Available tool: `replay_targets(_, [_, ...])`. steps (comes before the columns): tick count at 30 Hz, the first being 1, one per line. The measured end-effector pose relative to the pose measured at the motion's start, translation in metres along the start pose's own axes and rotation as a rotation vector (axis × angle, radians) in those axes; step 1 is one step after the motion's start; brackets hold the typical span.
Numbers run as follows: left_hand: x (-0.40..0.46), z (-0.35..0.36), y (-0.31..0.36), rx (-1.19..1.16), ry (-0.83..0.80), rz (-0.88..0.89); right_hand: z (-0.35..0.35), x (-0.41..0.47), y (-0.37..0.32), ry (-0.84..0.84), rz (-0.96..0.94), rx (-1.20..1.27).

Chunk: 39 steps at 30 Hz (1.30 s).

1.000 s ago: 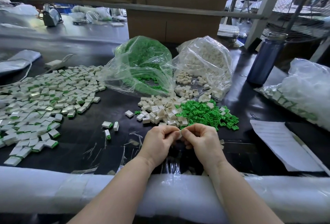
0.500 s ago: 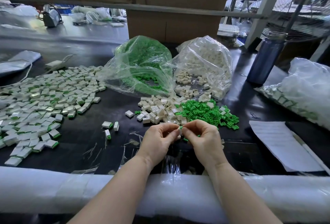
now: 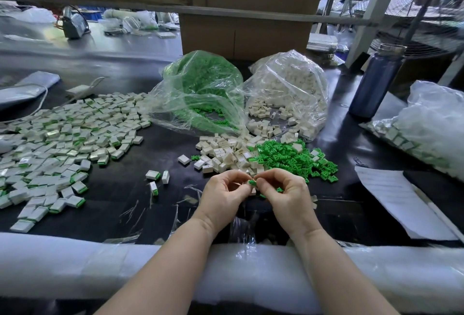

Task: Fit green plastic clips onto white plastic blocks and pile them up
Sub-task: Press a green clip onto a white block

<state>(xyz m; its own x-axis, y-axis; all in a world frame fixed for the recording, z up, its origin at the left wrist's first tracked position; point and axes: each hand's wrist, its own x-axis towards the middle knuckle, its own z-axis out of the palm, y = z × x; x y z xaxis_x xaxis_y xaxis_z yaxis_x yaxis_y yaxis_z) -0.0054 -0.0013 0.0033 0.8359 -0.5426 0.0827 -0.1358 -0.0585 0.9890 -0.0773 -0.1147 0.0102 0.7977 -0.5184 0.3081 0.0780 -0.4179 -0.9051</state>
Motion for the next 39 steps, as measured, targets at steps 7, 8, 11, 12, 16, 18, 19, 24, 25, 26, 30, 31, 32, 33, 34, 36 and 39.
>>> replay_targets(7, [-0.0022, 0.0011, 0.0058, -0.02, -0.052, 0.058, 0.0006, -0.0002, -0.004, -0.179, 0.19, 0.247])
replay_targets(8, [-0.0027, 0.0016, 0.0065, -0.022, -0.071, 0.056, 0.0002, -0.0004, -0.0049, -0.212, 0.199, 0.268])
replay_targets(11, [-0.0036, 0.0023, 0.0071, -0.014, -0.105, 0.054, -0.0013, -0.0002, -0.0047, -0.259, 0.217, 0.298])
replay_targets(12, [-0.0035, 0.0025, 0.0072, 0.003, -0.109, 0.058, -0.0019, 0.0001, -0.0039, -0.263, 0.226, 0.311])
replay_targets(16, [-0.0033, 0.003, 0.0073, 0.074, -0.104, 0.079, -0.003, 0.0017, -0.0003, -0.287, 0.25, 0.348])
replay_targets(18, [-0.0032, 0.0033, 0.0069, 0.091, -0.101, 0.088, -0.0032, 0.0022, 0.0008, -0.308, 0.254, 0.353])
replay_targets(19, [-0.0033, 0.0033, 0.0069, 0.097, -0.101, 0.093, -0.0032, 0.0023, 0.0013, -0.316, 0.255, 0.347])
replay_targets(24, [-0.0037, 0.0039, 0.0075, 0.104, -0.124, 0.119, -0.0038, 0.0021, 0.0016, -0.331, 0.259, 0.342])
replay_targets(25, [-0.0037, 0.004, 0.0074, 0.117, -0.134, 0.126, -0.0037, 0.002, 0.0013, -0.327, 0.257, 0.349])
replay_targets(26, [-0.0038, 0.0041, 0.0069, 0.135, -0.143, 0.136, -0.0037, 0.0018, 0.001, -0.321, 0.256, 0.358])
replay_targets(30, [-0.0031, 0.0057, 0.004, 0.239, -0.17, 0.184, -0.0044, 0.0018, 0.0004, -0.308, 0.262, 0.388])
replay_targets(31, [-0.0029, 0.0062, 0.0033, 0.257, -0.175, 0.195, -0.0047, 0.0018, 0.0004, -0.305, 0.266, 0.394])
replay_targets(32, [-0.0025, 0.0066, 0.0026, 0.271, -0.178, 0.203, -0.0048, 0.0018, 0.0004, -0.3, 0.269, 0.399])
replay_targets(33, [-0.0023, 0.007, 0.002, 0.283, -0.181, 0.211, -0.0049, 0.0017, 0.0005, -0.295, 0.272, 0.404])
replay_targets(34, [-0.0021, 0.0072, 0.0014, 0.294, -0.183, 0.218, -0.0049, 0.0015, 0.0006, -0.289, 0.272, 0.408])
replay_targets(36, [-0.0019, 0.0078, 0.0005, 0.305, -0.19, 0.224, -0.0049, 0.0014, 0.0009, -0.281, 0.273, 0.413])
replay_targets(39, [-0.0012, 0.0085, -0.0005, 0.31, -0.188, 0.234, -0.0049, 0.0019, 0.0013, -0.28, 0.281, 0.424])
